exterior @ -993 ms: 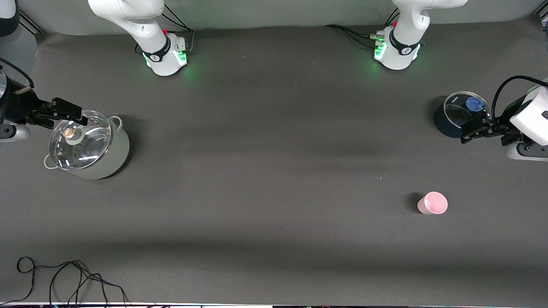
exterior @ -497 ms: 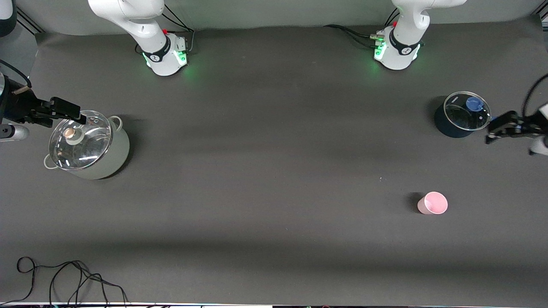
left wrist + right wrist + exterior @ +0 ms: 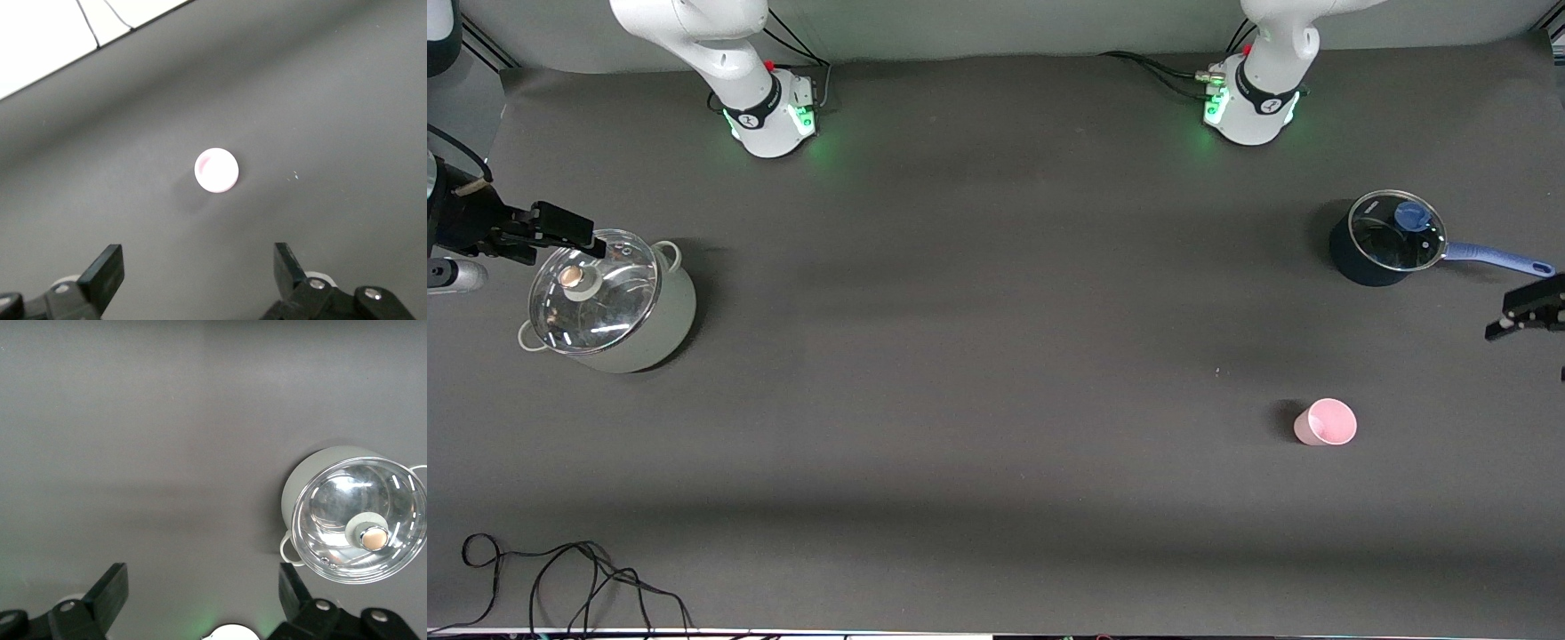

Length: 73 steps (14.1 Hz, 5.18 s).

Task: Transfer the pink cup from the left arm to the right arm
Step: 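Move the left gripper down and around toward the pink cup, then close the left gripper around the pink cup's side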

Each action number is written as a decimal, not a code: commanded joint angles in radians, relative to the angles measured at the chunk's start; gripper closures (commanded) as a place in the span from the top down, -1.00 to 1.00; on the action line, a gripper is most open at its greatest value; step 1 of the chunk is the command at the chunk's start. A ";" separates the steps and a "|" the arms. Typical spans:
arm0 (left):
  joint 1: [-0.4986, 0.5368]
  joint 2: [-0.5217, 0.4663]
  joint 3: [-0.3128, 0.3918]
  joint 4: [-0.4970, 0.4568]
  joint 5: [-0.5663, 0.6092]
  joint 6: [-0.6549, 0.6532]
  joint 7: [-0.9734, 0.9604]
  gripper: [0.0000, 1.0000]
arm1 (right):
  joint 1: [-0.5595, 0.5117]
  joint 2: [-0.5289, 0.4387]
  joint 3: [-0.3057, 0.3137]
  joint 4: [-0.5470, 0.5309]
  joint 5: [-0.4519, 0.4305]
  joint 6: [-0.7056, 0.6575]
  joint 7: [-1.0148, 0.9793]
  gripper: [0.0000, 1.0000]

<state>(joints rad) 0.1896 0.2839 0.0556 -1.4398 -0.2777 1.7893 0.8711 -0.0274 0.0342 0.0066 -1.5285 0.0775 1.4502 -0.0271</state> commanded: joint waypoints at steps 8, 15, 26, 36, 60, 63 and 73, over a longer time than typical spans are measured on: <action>0.208 0.336 -0.008 -0.017 -0.510 0.122 0.791 1.00 | 0.001 0.010 -0.004 0.019 0.012 -0.014 -0.020 1.00; 0.321 0.487 -0.011 -0.129 -0.833 0.043 1.369 1.00 | 0.000 0.009 -0.004 0.019 0.012 -0.014 -0.022 1.00; 0.320 0.581 -0.043 -0.264 -1.015 -0.036 1.637 0.99 | -0.008 0.035 -0.004 0.027 0.015 -0.001 -0.019 1.00; 0.283 0.632 -0.131 -0.260 -1.135 0.084 1.700 0.98 | -0.006 0.039 -0.034 0.027 0.010 -0.007 -0.028 1.00; 0.263 0.643 -0.187 -0.271 -1.252 0.160 1.724 0.25 | 0.004 0.047 -0.034 0.027 0.012 -0.001 -0.028 1.00; 0.255 0.644 -0.201 -0.283 -1.281 0.183 1.726 0.51 | 0.004 0.047 -0.034 0.027 0.012 -0.001 -0.028 1.00; 0.214 0.644 -0.209 -0.294 -1.384 0.191 1.726 -0.08 | 0.004 0.047 -0.034 0.027 0.012 -0.001 -0.028 1.00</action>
<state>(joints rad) 0.4153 0.9335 -0.1560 -1.7205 -1.6240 1.9674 2.5747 -0.0294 0.0675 -0.0216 -1.5272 0.0774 1.4527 -0.0378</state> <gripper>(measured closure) 0.137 0.000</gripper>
